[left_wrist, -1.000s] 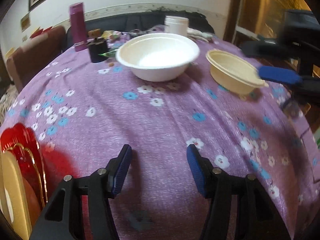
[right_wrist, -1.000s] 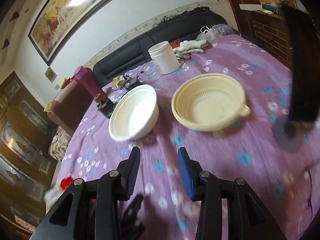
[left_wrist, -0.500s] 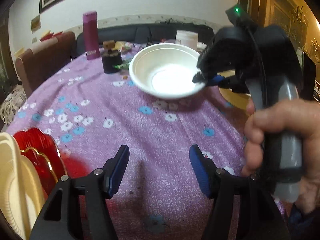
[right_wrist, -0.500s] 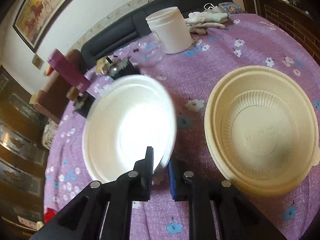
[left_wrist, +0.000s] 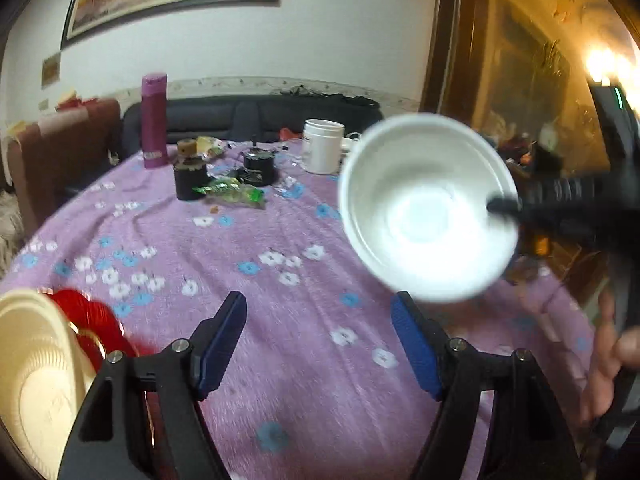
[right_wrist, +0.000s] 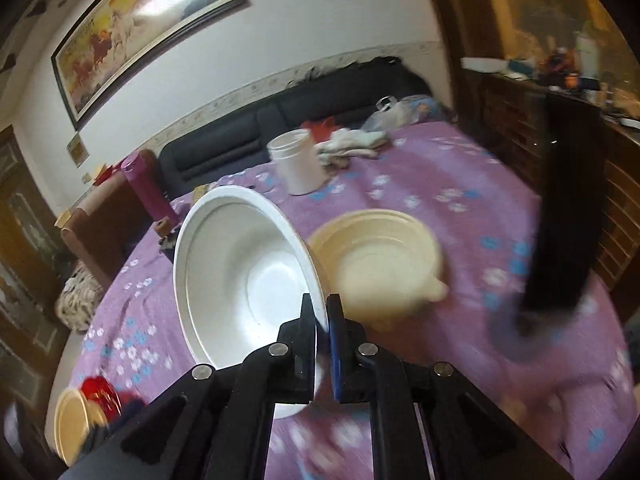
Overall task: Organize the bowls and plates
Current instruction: 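Lift the white bowl off the tablecloth with the right tool, then grasp the white bowl rim with the left tool while the right tool holds it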
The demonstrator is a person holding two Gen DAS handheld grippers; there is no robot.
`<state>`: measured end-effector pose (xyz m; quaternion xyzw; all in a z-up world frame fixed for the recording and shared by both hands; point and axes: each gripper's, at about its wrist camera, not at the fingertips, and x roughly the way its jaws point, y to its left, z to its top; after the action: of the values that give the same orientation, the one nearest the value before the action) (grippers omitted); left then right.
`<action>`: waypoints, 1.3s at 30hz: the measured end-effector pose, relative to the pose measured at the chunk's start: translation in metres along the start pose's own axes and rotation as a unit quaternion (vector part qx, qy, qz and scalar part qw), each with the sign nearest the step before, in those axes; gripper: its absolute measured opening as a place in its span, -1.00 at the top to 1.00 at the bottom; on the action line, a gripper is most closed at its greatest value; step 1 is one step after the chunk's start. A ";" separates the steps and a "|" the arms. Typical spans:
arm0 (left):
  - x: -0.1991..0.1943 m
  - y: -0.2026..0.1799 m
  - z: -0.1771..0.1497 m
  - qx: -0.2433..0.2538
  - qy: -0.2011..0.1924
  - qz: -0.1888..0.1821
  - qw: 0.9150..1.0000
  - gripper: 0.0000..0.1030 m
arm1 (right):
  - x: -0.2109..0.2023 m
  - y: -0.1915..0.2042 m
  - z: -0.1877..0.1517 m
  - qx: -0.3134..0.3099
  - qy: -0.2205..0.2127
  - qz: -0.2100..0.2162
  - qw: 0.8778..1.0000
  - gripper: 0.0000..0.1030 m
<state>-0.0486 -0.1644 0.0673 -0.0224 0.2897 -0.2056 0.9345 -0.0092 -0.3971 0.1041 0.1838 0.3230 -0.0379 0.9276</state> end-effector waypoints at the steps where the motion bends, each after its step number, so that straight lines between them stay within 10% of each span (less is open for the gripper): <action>1: -0.010 0.000 0.000 -0.008 0.001 -0.019 1.000 -0.43 | -0.008 -0.008 -0.007 0.011 0.003 0.002 1.000 0.88; 12: -0.059 0.004 -0.008 0.000 0.059 -0.065 0.996 -0.31 | -0.028 -0.006 -0.073 0.014 0.131 0.112 0.985 0.82; 15: -0.051 0.010 -0.014 -0.011 0.089 -0.071 0.993 -0.05 | -0.025 0.005 -0.080 -0.010 0.124 0.095 0.988 0.72; 19: -0.046 0.010 -0.021 -0.007 0.106 -0.068 0.992 -0.03 | -0.038 0.001 -0.081 -0.016 0.080 0.085 0.993 0.05; 26: -0.035 0.004 -0.020 -0.007 0.118 -0.076 0.990 0.33 | -0.068 -0.012 -0.081 -0.014 0.029 0.077 0.996 0.05; 39: -0.019 0.000 -0.019 -0.002 0.126 -0.040 0.991 0.33 | -0.051 -0.027 -0.095 0.011 0.063 0.097 0.993 0.17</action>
<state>-0.0730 -0.1556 0.0615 -0.0098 0.4045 -0.2434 0.8815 -0.1102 -0.3900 0.0577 0.2262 0.3606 0.0603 0.9029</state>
